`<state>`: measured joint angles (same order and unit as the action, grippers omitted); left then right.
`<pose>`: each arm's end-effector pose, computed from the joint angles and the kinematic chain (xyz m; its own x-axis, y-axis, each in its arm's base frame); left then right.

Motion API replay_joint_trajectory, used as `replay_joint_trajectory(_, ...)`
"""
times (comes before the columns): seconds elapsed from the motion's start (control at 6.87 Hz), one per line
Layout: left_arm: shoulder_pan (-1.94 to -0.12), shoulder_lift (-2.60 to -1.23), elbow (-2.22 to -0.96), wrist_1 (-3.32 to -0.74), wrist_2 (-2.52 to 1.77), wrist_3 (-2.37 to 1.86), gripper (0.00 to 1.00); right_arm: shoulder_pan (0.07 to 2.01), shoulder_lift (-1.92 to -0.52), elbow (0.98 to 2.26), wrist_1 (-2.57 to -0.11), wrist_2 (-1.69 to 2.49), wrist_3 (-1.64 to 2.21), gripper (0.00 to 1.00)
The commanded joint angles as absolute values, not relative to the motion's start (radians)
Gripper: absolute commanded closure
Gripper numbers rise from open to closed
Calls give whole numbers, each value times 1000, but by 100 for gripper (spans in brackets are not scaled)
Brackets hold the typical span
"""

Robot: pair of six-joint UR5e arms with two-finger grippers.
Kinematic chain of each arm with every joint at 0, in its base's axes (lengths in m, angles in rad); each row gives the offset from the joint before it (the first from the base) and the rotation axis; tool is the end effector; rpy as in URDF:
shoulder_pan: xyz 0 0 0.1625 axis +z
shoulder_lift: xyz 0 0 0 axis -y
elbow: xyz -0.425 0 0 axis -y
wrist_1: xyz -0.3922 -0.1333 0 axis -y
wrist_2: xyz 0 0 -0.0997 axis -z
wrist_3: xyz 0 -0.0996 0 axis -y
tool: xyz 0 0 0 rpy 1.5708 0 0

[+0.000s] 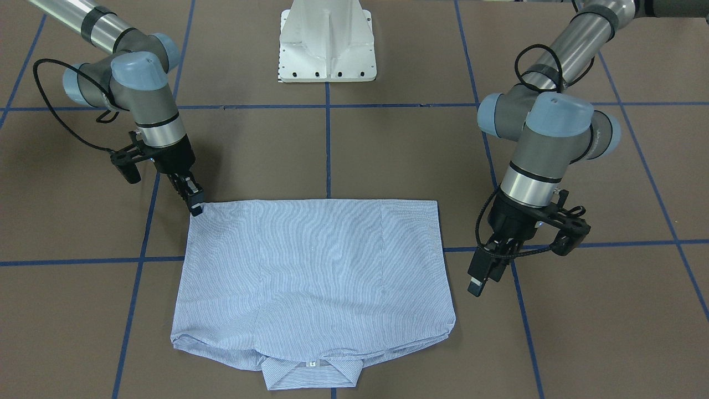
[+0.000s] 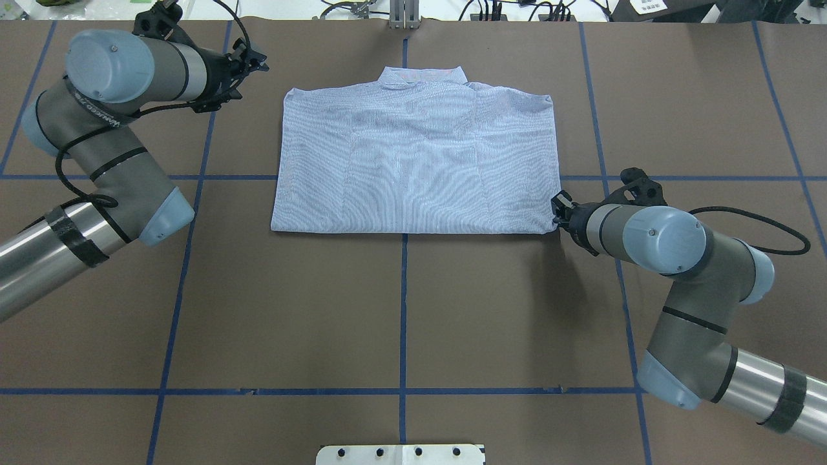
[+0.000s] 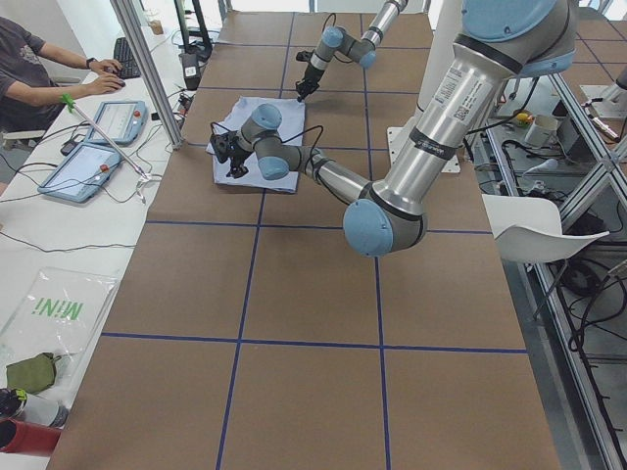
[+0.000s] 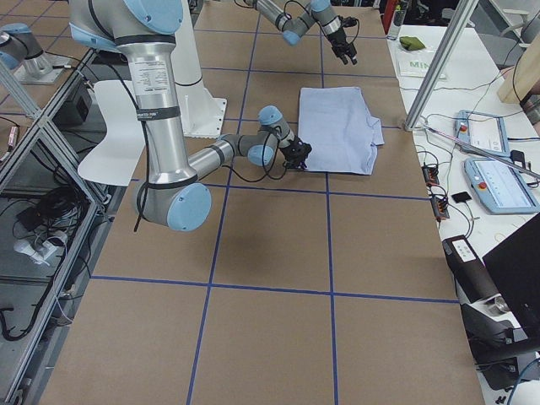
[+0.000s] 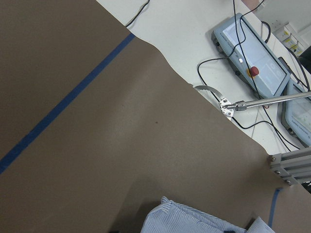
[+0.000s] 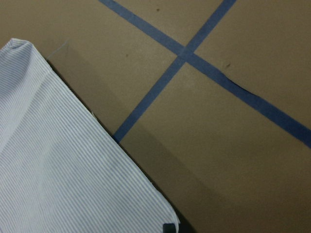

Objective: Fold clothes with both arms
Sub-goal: 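Grasp the shirt corner with the right gripper and drag it toward the robot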

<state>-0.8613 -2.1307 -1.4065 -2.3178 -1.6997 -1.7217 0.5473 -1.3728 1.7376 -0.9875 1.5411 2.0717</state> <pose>0.3769 -0.6239 0.3218 0.1658 -0.4219 -0.8914 0.7092 0.6791 -0.1895 -0.4321 -0.4229 0.4164 0.1772 0.6701 0.7208 -0.7135 0.5919 -0.3749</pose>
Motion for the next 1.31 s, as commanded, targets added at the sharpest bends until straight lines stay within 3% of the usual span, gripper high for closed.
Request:
replay_joint_trajectory(0.0, -862, -2129, -1431, -2316, -1701, -1727, 23, 511, -1457, 1894, -992, 1624, 2083, 100)
replay_joint_trajectory(0.44, -851, -2031, -1596, -2316, -1712, -1727, 24, 233, -1635, 2155, -1000, 1657, 2131, 100)
replay_joint_trajectory(0.58, -830, -1992, -1671, -2312, -1716, -1730, 20, 113, -1643, 2192, -1000, 1687, 2147, 100)
replay_joint_trajectory(0.73, -827, -1974, -1722, -2256, -1808, -1729, 0, 7, -1643, 2215, -1000, 1703, 2193, 100)
replay_joint_trajectory(0.87, -818, -1956, -1755, -2252, -1862, -1729, 0, -86, -1647, 2232, -1000, 1703, 2206, 100)
replay_joint_trajectory(1.02, -780, -1951, -1762, -2244, -1864, -1733, 0, -133, -1672, 2233, -1002, 1698, 2207, 1)
replay_joint_trajectory(1.17, -752, -1950, -1766, -2232, -1862, -1747, 0, -159, -1686, 2233, -1000, 1695, 2207, 0)
